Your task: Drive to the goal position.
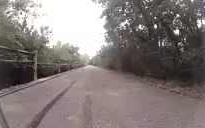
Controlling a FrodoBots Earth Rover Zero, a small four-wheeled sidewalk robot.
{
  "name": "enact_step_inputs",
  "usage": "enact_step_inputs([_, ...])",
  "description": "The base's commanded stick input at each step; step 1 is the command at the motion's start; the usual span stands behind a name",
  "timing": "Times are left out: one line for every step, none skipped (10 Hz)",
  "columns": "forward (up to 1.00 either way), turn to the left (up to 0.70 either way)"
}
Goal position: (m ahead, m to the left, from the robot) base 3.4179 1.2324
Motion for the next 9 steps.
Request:
enact_step_inputs([0.07,0.00])
enact_step_inputs([0.07,0.00])
enact_step_inputs([0.07,0.00])
enact_step_inputs([0.07,0.00])
enact_step_inputs([0.07,0.00])
enact_step_inputs([0.07,0.00])
enact_step_inputs([0.07,0.00])
enact_step_inputs([0.07,0.00])
enact_step_inputs([0.07,0.00])
